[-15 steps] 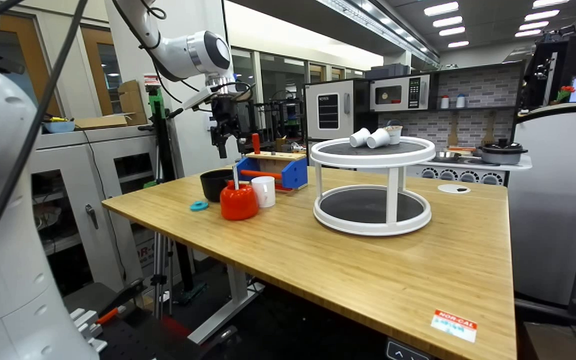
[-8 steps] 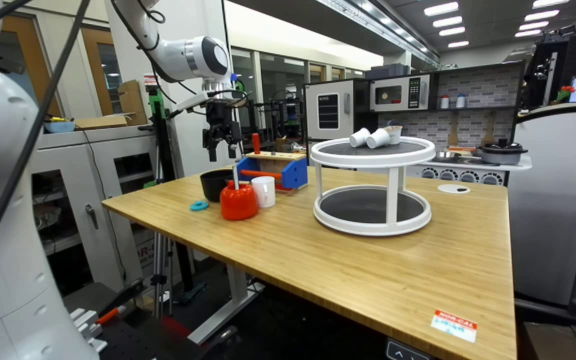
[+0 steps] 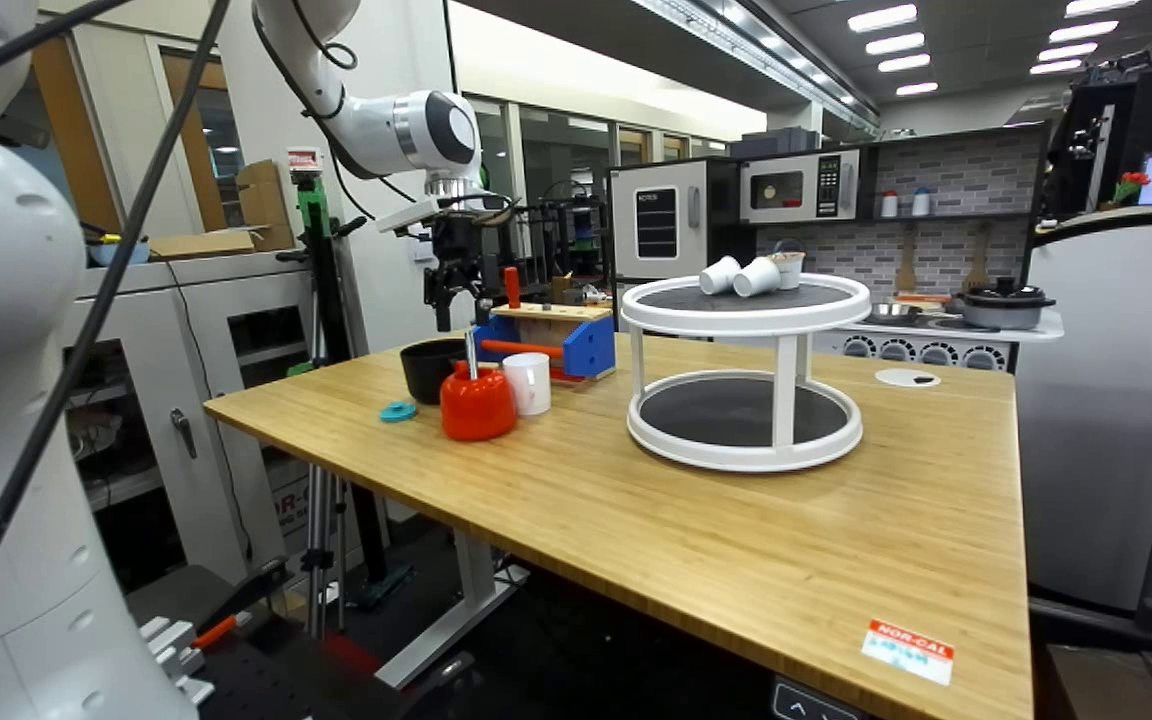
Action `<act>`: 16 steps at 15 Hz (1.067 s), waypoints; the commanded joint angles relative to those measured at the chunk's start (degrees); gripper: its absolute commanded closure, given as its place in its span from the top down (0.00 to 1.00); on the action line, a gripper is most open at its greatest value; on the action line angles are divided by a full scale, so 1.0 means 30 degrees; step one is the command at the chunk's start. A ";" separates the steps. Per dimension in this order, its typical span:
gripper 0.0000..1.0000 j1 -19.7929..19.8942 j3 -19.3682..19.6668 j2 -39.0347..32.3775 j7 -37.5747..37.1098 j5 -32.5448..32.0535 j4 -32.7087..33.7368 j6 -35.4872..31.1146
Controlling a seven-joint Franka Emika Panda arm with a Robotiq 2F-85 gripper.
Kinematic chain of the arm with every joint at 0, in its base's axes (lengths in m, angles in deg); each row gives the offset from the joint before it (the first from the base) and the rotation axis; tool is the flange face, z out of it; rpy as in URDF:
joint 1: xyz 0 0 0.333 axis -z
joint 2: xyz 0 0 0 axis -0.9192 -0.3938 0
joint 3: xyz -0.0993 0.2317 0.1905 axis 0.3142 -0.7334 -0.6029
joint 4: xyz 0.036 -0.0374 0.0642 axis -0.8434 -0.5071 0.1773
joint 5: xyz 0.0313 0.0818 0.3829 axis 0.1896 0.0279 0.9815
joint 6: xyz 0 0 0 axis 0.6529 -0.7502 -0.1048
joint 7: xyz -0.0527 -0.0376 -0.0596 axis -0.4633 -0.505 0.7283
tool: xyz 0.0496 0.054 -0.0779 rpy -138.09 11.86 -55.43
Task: Put the marker in the kettle on the table
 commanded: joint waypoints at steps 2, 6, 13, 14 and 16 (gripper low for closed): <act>1.00 -0.0098 0.0548 -0.1047 0.0341 -0.0026 0.1613 0.0656; 1.00 -0.0207 0.0908 -0.0727 0.0112 -0.0410 0.1086 0.0957; 1.00 -0.0295 0.0718 0.0098 0.0206 -0.0432 -0.0082 0.1451; 1.00 -0.0346 0.0692 0.0173 0.0223 -0.0458 -0.0155 0.1452; 1.00 -0.0428 0.0630 0.0292 0.0226 -0.0489 -0.0268 0.1470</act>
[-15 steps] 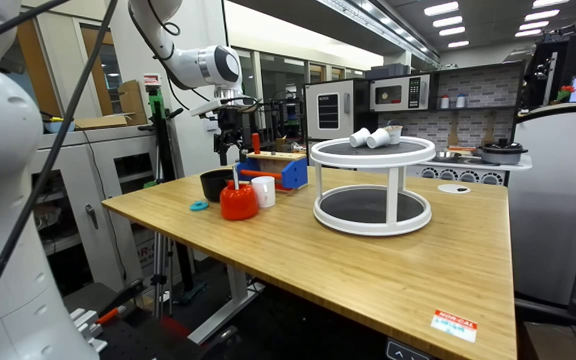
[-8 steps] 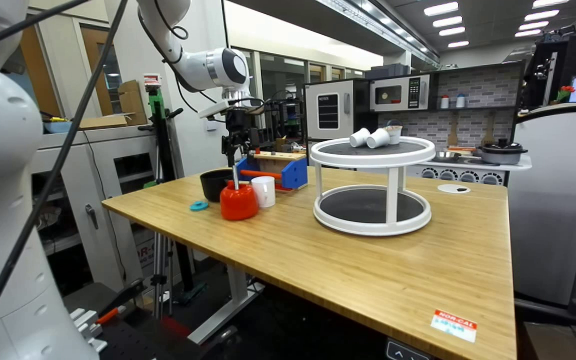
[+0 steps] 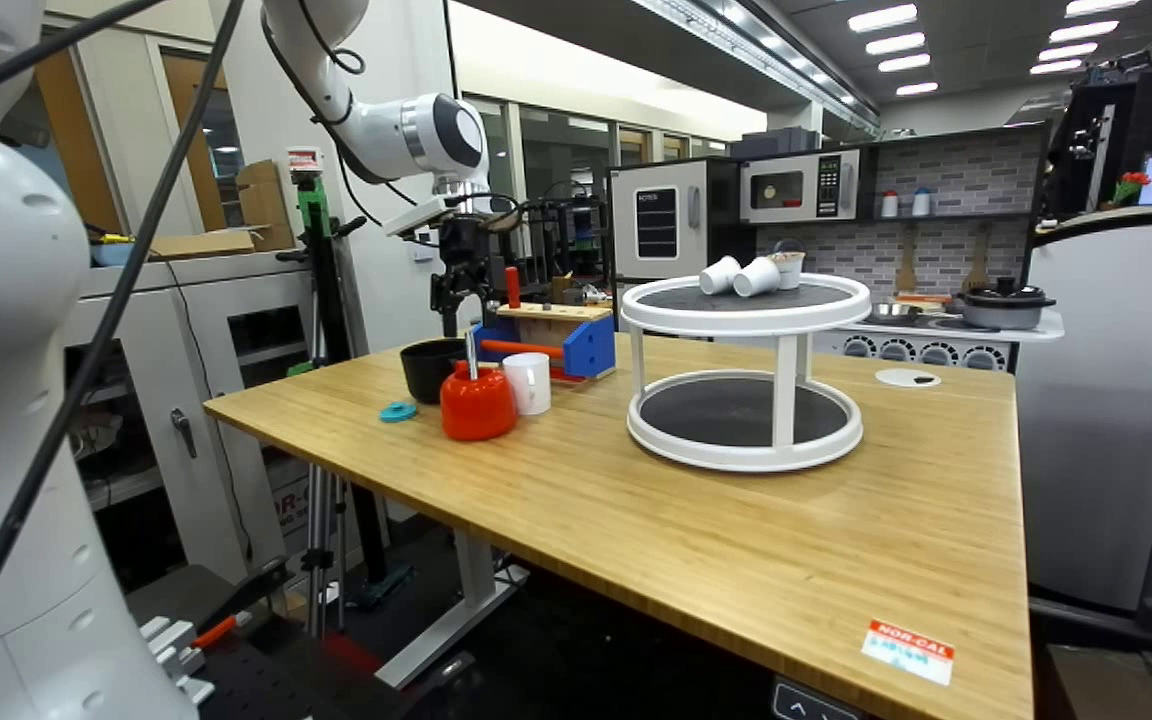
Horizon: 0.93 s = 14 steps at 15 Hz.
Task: Put the marker in the kettle on the table
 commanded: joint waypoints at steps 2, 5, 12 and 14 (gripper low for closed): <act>1.00 -0.0150 -0.0033 0.0557 0.0214 -0.0097 -0.0520 0.0238; 1.00 -0.0121 -0.0030 0.0410 0.0243 0.0017 -0.0474 0.0245; 1.00 -0.0155 -0.0086 0.0173 0.0377 0.0020 -0.0242 0.0313; 1.00 -0.0185 -0.0107 0.0063 0.0378 -0.0031 -0.0078 0.0374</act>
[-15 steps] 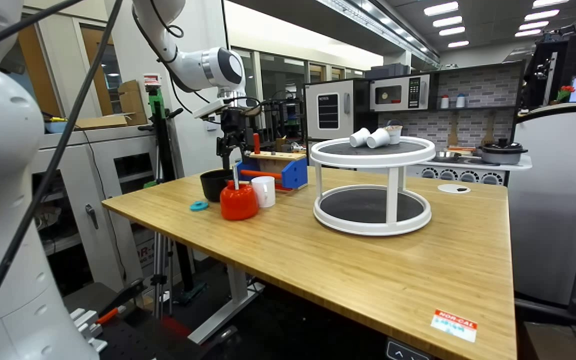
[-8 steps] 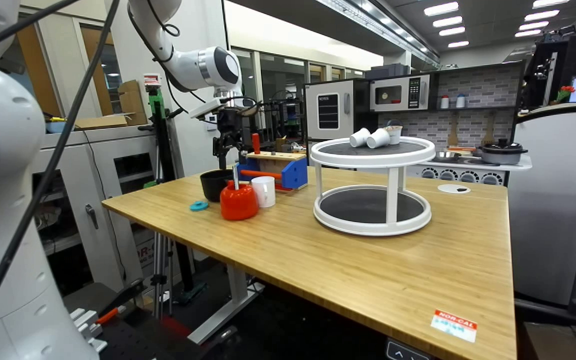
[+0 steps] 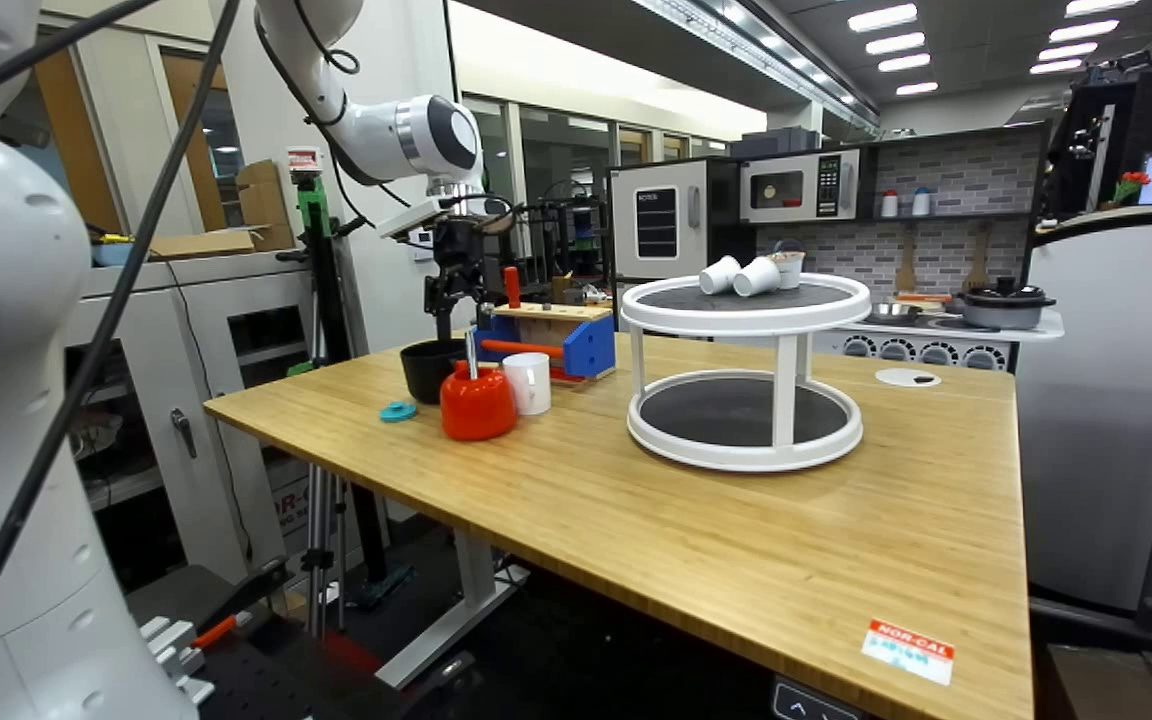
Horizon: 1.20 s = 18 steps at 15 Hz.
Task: Put the marker in the kettle on the table
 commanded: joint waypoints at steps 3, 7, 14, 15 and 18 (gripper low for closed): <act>1.00 -0.0075 -0.0068 -0.0222 0.0384 -0.0070 0.0445 0.0456; 1.00 -0.0090 -0.0070 -0.0521 0.0392 0.0035 0.0638 0.0502; 0.97 -0.0147 0.0046 -0.1033 0.0204 -0.0049 0.1255 0.0519; 0.83 -0.0139 0.0069 -0.1090 0.0173 -0.0014 0.1362 0.0503; 0.59 -0.0068 0.0098 -0.1155 0.0179 0.0204 0.1480 0.0555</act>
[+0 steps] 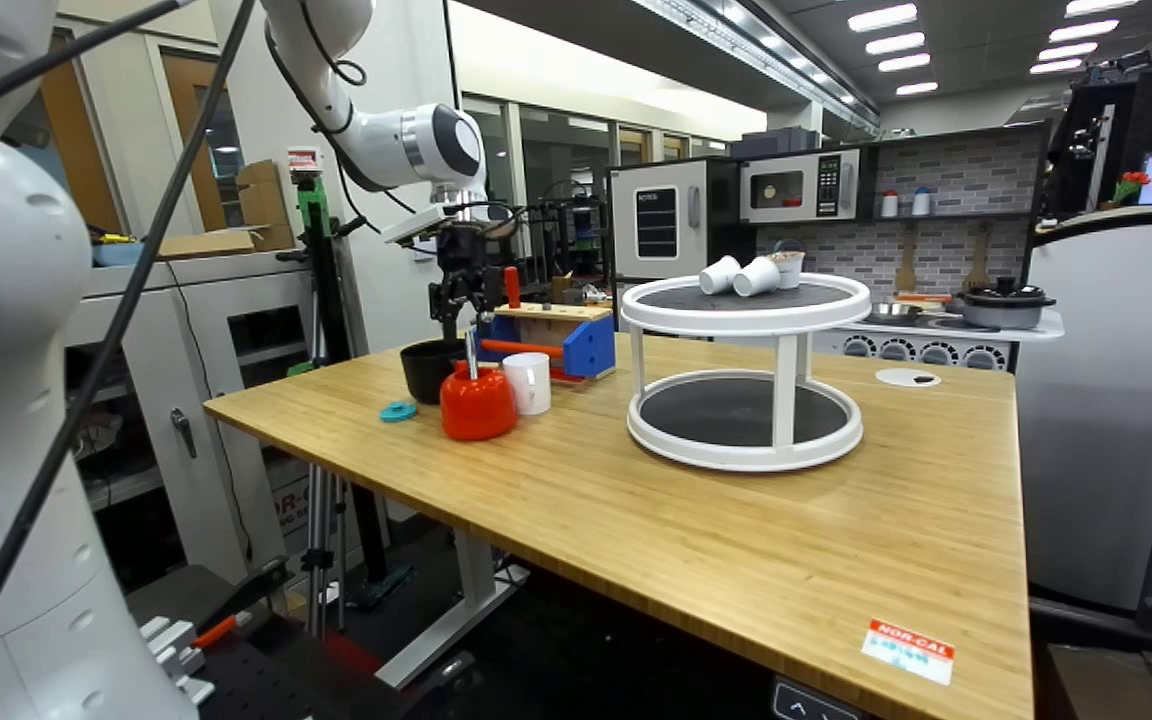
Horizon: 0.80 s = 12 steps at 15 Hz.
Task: Put the marker in the kettle on the table
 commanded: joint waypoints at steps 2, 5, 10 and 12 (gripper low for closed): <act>0.45 0.0028 0.0129 -0.0267 0.0131 0.0228 0.0543 0.0530; 0.39 0.0054 0.0190 -0.0228 0.0115 0.0230 0.0469 0.0507; 0.37 0.0088 0.0317 -0.0173 -0.0021 0.0200 0.0424 0.0459; 0.12 0.0143 0.0316 -0.0009 0.0001 0.0280 0.0282 0.0231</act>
